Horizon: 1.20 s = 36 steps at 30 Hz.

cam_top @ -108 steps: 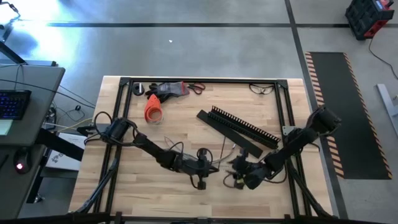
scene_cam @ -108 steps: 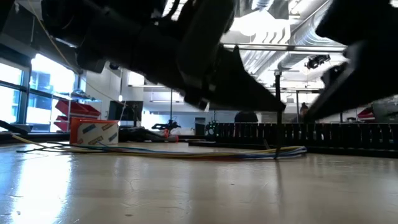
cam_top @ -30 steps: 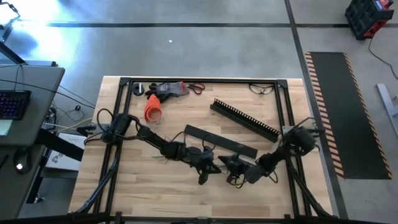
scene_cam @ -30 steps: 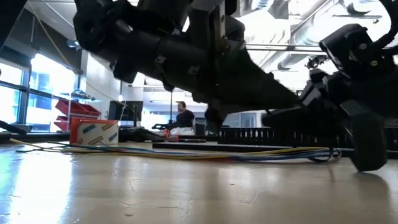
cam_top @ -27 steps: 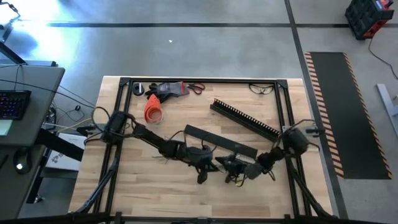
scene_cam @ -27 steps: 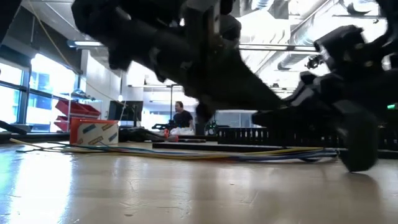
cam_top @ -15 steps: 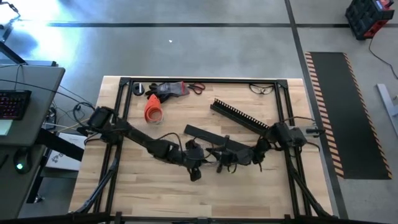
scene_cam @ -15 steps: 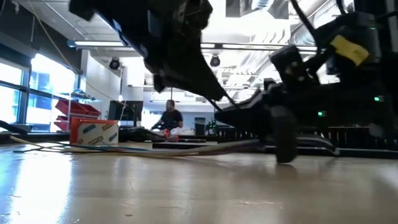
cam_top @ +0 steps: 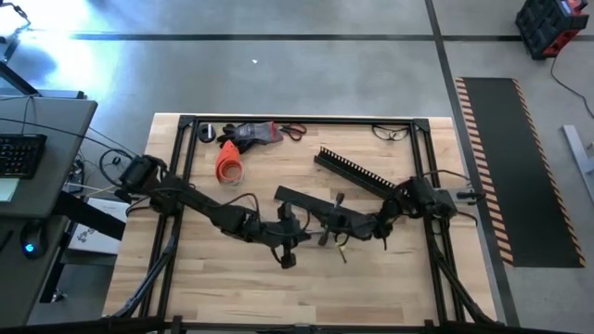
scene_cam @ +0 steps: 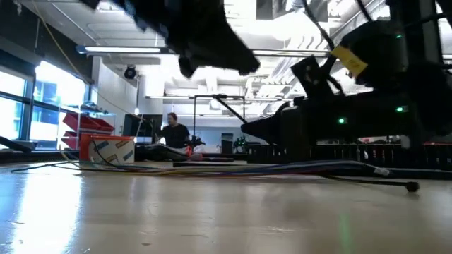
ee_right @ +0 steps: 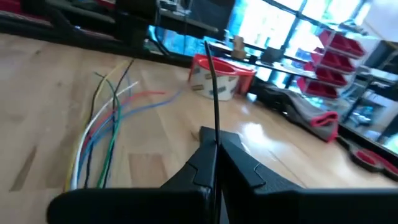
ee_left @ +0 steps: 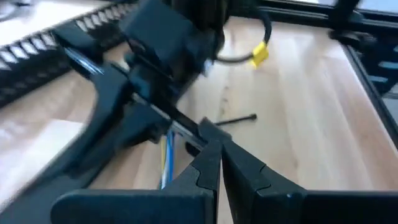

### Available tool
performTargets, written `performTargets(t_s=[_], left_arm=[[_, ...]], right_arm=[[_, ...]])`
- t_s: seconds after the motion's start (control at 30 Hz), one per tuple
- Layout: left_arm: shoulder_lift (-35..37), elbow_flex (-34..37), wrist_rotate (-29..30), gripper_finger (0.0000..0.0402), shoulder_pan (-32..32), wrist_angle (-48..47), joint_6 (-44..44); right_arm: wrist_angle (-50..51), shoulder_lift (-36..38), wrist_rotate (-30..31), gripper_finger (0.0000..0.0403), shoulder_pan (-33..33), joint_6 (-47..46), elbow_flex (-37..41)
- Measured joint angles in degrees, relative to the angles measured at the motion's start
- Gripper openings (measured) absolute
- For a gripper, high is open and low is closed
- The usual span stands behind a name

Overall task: Ziptie cables
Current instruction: Wrap the colored cables with the black zip tie

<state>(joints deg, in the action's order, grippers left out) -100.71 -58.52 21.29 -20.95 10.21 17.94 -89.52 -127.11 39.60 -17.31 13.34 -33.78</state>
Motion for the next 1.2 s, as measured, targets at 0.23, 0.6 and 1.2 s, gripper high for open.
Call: performTargets(t_s=[0.23, 0.6, 1.2], left_arm=[[-1.46, 6.22, 15.41, 0.0000, -3.36, 1.73, -0.80], [-2.15, 29.98, 10.13, 0.0051, 3.21, 59.13, -13.89], [-13.91, 19.80, -1.00, 0.0124, 8.41, 66.90, -15.72]], right_arm=[[-0.12, 0.04, 5.21, 0.0000, -3.37, -8.47, -0.02], [-0.24, 2.99, 9.92, 0.0000, -5.70, -18.58, -0.22], [-0.33, 3.80, 11.27, 0.0000, -6.66, -15.87, -1.97]])
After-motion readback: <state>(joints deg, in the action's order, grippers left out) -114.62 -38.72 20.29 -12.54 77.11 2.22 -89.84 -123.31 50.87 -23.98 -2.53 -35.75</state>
